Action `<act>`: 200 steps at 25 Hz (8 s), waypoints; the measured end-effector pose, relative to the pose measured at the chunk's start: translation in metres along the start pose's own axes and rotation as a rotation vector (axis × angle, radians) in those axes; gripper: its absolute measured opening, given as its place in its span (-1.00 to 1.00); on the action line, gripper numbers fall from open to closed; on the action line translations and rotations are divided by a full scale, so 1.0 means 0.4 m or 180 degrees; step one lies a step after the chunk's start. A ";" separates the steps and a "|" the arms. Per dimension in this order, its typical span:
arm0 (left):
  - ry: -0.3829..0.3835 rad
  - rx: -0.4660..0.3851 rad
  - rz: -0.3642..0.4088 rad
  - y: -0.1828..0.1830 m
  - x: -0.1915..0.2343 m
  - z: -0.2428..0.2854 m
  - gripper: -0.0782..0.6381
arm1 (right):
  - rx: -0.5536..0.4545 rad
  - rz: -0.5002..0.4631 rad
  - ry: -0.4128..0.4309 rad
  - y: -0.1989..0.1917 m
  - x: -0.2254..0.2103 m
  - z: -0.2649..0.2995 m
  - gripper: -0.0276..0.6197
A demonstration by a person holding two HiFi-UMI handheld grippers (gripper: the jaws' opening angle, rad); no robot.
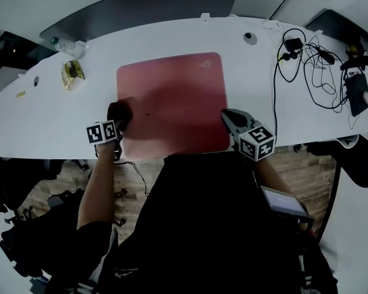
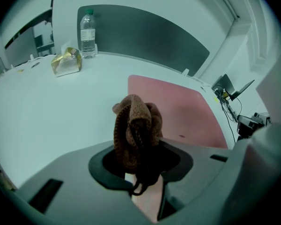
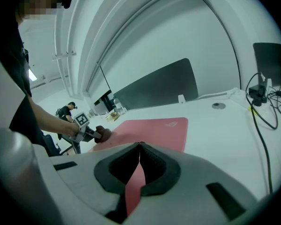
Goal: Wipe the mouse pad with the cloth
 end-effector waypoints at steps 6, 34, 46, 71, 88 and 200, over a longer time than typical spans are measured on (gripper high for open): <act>0.0009 -0.0154 -0.0008 -0.007 0.011 -0.019 -0.40 | -0.0039 0.0030 -0.0042 -0.008 0.001 -0.006 -0.83; -0.1412 -0.0045 0.0975 0.219 -0.693 0.223 -0.40 | -0.0142 0.0226 -0.0022 -0.008 -0.147 -0.110 -0.83; -0.1533 0.0226 0.1259 0.287 -0.860 0.352 -0.40 | -0.0213 0.0424 -0.0233 -0.047 -0.190 -0.172 -0.83; -0.1043 0.0058 0.0737 0.228 -0.520 0.258 -0.40 | -0.0057 0.0239 -0.0035 -0.026 -0.133 -0.099 -0.83; -0.0664 -0.0069 0.0412 0.164 -0.269 0.163 -0.40 | 0.0055 0.0127 0.0067 -0.013 -0.094 -0.049 -0.83; -0.1002 -0.0086 0.0613 0.459 -0.602 0.390 -0.40 | -0.0025 0.0431 -0.0192 -0.043 -0.181 -0.132 -0.83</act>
Point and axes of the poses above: the fingertips, and each gripper's own axes: z forward along the fingers, x to its left, y out of its top, the point moved 9 cm from there along -z, backward along the fingers, and after that the axes turned 7 degrees about z, right-handed, at the moved point
